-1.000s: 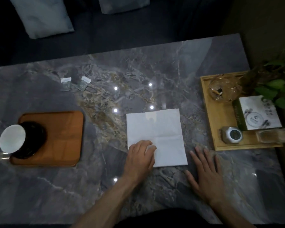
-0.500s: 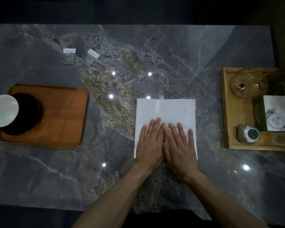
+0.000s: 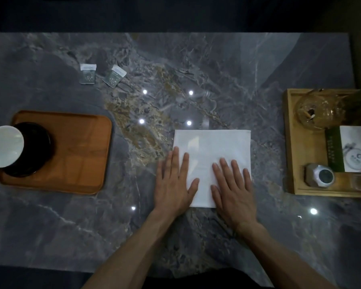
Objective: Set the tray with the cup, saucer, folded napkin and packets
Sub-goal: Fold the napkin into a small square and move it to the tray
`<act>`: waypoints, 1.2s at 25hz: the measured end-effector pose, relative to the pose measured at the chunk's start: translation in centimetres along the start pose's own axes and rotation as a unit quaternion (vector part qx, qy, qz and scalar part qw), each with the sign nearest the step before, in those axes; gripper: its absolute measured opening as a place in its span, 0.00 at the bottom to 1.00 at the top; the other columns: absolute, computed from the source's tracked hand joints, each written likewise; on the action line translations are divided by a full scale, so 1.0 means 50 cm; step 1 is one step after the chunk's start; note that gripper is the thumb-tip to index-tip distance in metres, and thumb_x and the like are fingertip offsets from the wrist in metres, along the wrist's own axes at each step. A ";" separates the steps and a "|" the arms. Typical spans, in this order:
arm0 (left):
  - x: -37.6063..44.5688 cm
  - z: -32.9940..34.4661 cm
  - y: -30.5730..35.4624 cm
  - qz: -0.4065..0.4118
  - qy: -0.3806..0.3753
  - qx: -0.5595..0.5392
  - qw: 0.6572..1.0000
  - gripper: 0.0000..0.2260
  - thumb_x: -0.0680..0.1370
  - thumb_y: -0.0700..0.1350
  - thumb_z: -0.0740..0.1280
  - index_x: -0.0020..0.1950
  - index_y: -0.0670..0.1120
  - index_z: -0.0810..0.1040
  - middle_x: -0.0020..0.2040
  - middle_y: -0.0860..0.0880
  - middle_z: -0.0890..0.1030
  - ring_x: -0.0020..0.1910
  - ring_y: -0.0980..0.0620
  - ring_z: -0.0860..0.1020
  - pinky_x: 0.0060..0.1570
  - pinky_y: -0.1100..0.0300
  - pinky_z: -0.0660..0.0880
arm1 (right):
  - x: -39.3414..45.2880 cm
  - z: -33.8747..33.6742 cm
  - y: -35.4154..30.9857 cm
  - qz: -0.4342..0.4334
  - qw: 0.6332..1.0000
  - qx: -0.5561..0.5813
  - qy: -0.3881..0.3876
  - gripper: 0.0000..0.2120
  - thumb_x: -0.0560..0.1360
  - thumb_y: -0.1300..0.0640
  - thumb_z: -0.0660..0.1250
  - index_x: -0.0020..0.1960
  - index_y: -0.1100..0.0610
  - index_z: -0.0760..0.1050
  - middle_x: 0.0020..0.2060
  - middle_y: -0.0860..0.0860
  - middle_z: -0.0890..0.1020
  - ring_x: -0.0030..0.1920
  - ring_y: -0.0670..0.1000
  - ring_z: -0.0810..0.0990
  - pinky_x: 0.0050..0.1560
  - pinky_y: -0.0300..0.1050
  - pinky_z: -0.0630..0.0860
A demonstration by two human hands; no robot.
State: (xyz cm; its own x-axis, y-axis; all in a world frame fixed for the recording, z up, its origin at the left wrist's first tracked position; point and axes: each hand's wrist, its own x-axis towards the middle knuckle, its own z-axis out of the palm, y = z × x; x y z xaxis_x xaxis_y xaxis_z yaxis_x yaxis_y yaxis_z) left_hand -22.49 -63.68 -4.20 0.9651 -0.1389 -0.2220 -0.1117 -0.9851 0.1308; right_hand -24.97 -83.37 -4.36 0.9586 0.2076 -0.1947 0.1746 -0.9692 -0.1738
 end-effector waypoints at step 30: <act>0.185 -0.039 -0.010 0.118 -0.003 0.006 0.993 0.33 0.80 0.62 0.49 0.80 0.50 0.43 0.81 0.45 0.45 0.79 0.49 0.42 0.75 0.54 0.36 | 0.206 -0.050 0.030 0.018 1.000 0.000 0.004 0.28 0.82 0.43 0.44 0.79 0.49 0.44 0.80 0.50 0.50 0.79 0.53 0.44 0.76 0.63 0.44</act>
State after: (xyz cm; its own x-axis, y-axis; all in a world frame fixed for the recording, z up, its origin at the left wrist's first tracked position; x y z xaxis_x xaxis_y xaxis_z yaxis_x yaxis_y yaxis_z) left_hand -13.05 -64.27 -4.43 0.9103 -0.3663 -0.1928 -0.3369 -0.9262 0.1691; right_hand -14.26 -83.03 -4.23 0.9661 0.1707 -0.1939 0.1392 -0.9763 -0.1660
